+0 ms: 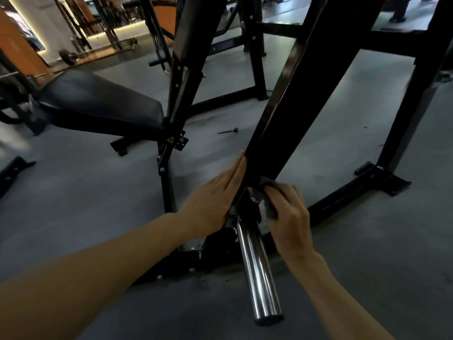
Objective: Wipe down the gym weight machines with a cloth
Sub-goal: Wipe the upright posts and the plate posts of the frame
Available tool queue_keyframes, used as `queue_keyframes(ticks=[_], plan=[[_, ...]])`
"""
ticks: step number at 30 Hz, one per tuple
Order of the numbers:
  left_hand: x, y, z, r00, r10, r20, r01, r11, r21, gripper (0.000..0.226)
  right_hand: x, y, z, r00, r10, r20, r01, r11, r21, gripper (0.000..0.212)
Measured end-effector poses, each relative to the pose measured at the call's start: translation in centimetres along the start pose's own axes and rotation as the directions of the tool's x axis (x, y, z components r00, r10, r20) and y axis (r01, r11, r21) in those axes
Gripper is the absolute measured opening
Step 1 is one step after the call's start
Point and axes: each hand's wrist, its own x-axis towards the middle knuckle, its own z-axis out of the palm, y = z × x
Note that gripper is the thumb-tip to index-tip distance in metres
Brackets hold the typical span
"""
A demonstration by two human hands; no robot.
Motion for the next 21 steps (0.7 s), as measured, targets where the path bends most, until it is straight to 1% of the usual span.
queue_keyframes(ticks=[3, 4, 6, 9, 10, 11, 13, 14, 15, 16, 17, 18, 19, 20, 21], plan=[[0.2, 0.1, -0.3, 1.0, 0.001, 0.028, -0.002, 0.999, 0.038, 0.132, 1.7, -2.0, 0.2, 0.979, -0.188, 0.08, 0.186, 0.982, 0.033, 0.019], [0.2, 0.0, -0.5, 0.999, -0.015, 0.045, 0.012, 0.998, 0.055, 0.138, 2.0, -1.9, 0.4, 0.975, -0.207, 0.078, 0.206, 0.978, 0.022, 0.02], [0.2, 0.4, -0.3, 0.998, -0.036, 0.048, 0.032, 0.997, 0.073, 0.149, 1.4, -0.8, 0.3, 0.991, -0.13, 0.041, 0.13, 0.992, 0.005, 0.02], [0.3, 1.2, 0.3, 0.996, -0.08, 0.031, 0.078, 0.995, 0.067, 0.161, 0.4, -0.3, 0.4, 0.998, 0.066, 0.001, -0.066, 0.998, -0.001, 0.019], [0.3, 1.3, 0.4, 0.995, -0.094, 0.026, 0.092, 0.993, 0.069, 0.164, 0.4, -1.0, 0.6, 0.996, 0.086, 0.0, -0.086, 0.996, 0.013, 0.018], [0.2, 1.4, 0.5, 0.995, -0.102, 0.023, 0.1, 0.992, 0.078, 0.165, 0.5, -1.8, 0.6, 0.998, 0.053, 0.021, -0.054, 0.998, 0.033, 0.016], [0.2, 1.3, 0.2, 0.995, -0.094, 0.033, 0.09, 0.99, 0.112, 0.164, 0.7, -2.6, 0.4, 0.991, -0.094, 0.092, 0.089, 0.994, 0.06, 0.014], [0.1, 1.2, -0.1, 0.995, -0.092, 0.036, 0.087, 0.988, 0.125, 0.162, 0.7, -2.4, 0.2, 0.987, -0.121, 0.106, 0.115, 0.992, 0.061, 0.016], [0.1, 1.1, -0.3, 0.995, -0.092, 0.042, 0.086, 0.987, 0.135, 0.159, 0.4, -2.0, -0.1, 0.993, -0.076, 0.085, 0.071, 0.996, 0.059, 0.02], [0.1, 1.1, -0.5, 0.995, -0.089, 0.048, 0.081, 0.986, 0.144, 0.156, -0.1, -1.5, -0.3, 0.998, 0.046, 0.036, -0.048, 0.997, 0.068, 0.023], [0.1, 1.2, -0.7, 0.994, -0.09, 0.056, 0.08, 0.985, 0.154, 0.153, -0.8, -1.1, -0.5, 0.976, 0.216, -0.014, -0.214, 0.973, 0.081, 0.022], [0.0, 1.3, -0.8, 0.994, -0.091, 0.062, 0.079, 0.983, 0.166, 0.151, -1.4, -1.0, -0.7, 0.917, 0.399, -0.032, -0.394, 0.914, 0.098, 0.018], [0.0, 1.4, -0.9, 0.994, -0.091, 0.063, 0.079, 0.981, 0.176, 0.149, -2.0, -1.0, -0.8, 0.824, 0.566, 0.014, -0.564, 0.817, 0.12, 0.017], [-0.1, 1.5, -0.9, 0.994, -0.093, 0.061, 0.08, 0.981, 0.178, 0.146, -2.6, -1.4, -0.6, 0.713, 0.694, 0.1, -0.701, 0.699, 0.139, 0.018], [-0.1, 1.7, -0.9, 0.994, -0.092, 0.049, 0.083, 0.982, 0.169, 0.144, -2.8, -1.9, -0.6, 0.629, 0.757, 0.176, -0.777, 0.609, 0.16, 0.019]])
